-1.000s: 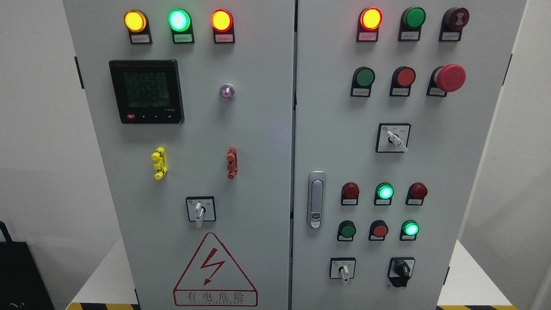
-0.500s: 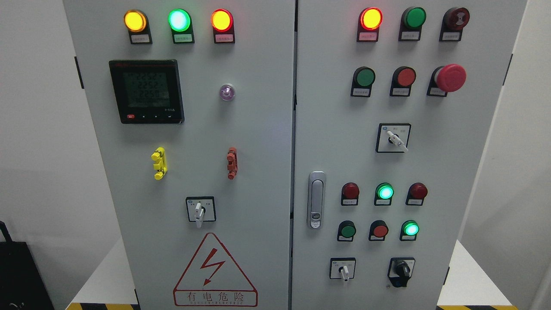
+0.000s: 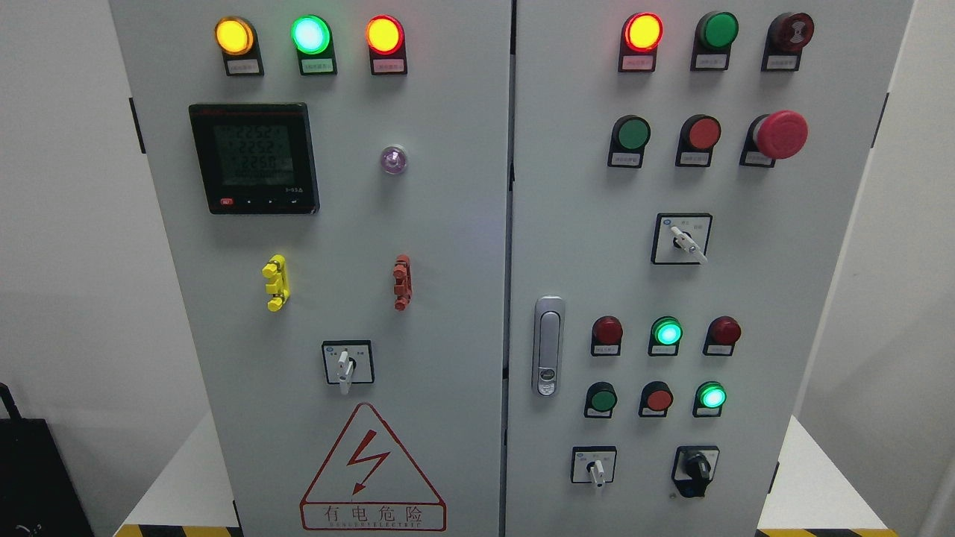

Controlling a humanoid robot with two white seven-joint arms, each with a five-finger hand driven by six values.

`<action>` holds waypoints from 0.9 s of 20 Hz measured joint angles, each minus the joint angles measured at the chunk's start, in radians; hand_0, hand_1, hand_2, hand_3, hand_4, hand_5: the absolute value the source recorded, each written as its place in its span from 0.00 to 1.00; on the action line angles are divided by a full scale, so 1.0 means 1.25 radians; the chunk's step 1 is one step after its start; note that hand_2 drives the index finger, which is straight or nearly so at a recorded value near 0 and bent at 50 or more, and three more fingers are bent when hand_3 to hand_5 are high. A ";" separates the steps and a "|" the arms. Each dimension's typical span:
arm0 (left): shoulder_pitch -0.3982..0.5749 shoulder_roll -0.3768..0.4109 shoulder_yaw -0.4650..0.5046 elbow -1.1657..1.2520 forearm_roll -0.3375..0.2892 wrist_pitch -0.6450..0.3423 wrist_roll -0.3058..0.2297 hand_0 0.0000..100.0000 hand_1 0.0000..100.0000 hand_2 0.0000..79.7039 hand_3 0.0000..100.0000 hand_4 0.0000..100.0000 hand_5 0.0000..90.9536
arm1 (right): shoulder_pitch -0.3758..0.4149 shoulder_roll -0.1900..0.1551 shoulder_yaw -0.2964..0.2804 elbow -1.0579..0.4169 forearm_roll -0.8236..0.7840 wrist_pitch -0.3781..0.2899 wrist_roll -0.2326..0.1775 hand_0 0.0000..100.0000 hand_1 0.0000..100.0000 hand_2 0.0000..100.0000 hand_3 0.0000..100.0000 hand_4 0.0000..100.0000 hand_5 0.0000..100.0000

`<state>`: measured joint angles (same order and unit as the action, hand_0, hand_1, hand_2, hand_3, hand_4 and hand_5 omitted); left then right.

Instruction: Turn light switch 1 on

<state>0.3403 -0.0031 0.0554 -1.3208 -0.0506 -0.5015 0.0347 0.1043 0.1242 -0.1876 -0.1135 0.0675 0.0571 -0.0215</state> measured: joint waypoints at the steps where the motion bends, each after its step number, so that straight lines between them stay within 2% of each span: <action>1: 0.000 0.000 0.001 -0.025 0.000 -0.002 0.001 0.32 0.31 0.50 0.69 0.83 0.67 | 0.000 0.000 0.000 0.000 0.000 0.000 0.000 0.00 0.00 0.00 0.00 0.00 0.00; 7: 0.001 0.001 -0.002 -0.176 -0.012 0.058 0.012 0.30 0.31 0.52 0.71 0.84 0.69 | 0.000 0.000 0.000 0.000 0.000 0.000 0.000 0.00 0.00 0.00 0.00 0.00 0.00; 15: -0.014 0.002 -0.024 -0.338 -0.045 0.167 0.052 0.27 0.32 0.57 0.75 0.88 0.76 | 0.000 0.000 0.000 0.000 0.000 0.000 0.000 0.00 0.00 0.00 0.00 0.00 0.00; 18: -0.033 -0.002 -0.035 -0.378 -0.056 0.215 0.080 0.25 0.33 0.60 0.78 0.90 0.79 | 0.000 0.000 0.000 0.000 0.000 0.000 0.000 0.00 0.00 0.00 0.00 0.00 0.00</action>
<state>0.2996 -0.0050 0.0119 -1.7928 -0.1200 -0.2322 0.1342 0.1043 0.1242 -0.1877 -0.1135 0.0675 0.0571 -0.0213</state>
